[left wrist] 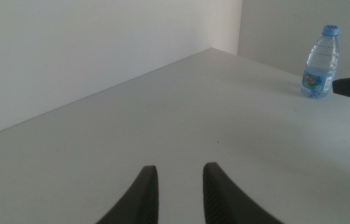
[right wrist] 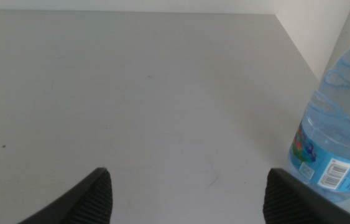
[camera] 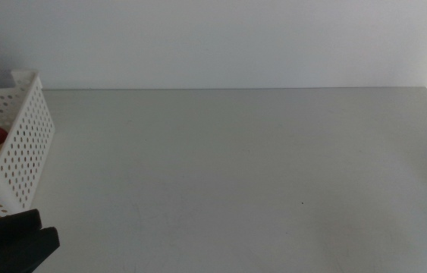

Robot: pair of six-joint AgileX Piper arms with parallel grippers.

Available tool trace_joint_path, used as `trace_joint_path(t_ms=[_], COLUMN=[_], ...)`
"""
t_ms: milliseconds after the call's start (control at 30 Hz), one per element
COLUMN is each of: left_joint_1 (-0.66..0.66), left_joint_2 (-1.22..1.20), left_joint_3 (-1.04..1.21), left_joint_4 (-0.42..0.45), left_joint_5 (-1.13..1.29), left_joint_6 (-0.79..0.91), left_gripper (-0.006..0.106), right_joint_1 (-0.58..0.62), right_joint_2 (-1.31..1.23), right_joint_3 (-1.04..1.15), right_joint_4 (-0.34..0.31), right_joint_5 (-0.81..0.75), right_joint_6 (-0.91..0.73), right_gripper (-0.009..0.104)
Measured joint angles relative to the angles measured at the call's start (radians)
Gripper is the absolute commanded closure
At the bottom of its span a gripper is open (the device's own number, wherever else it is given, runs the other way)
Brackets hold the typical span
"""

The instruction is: Use arms to grab the bottles and put them into the dustbin to the left of the table.

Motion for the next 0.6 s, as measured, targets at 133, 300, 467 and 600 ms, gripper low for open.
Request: trace_joint_path(t_ms=[133, 300, 467, 600], left_joint_1=[0.000, 0.000, 0.000, 0.000], left_joint_2=[0.000, 0.000, 0.000, 0.000], left_joint_3=[0.000, 0.000, 0.000, 0.000], left_joint_4=[0.000, 0.000, 0.000, 0.000], left_joint_5=[0.000, 0.000, 0.000, 0.000], left_joint_6=[0.000, 0.003, 0.003, 0.003], left_gripper=[0.077, 0.080, 0.082, 0.083], right_joint_1=[-0.001, -0.001, -0.001, -0.001], right_joint_2=[0.169, 0.296, 0.313, 0.313], right_joint_3=[0.000, 0.000, -0.001, -0.001], right_joint_4=[0.000, 0.000, 0.000, 0.000], right_joint_5=[-0.172, -0.321, -0.355, -0.380], right_joint_6=[0.091, 0.171, 0.185, 0.188], right_gripper=[0.033, 0.033, 0.033, 0.033])
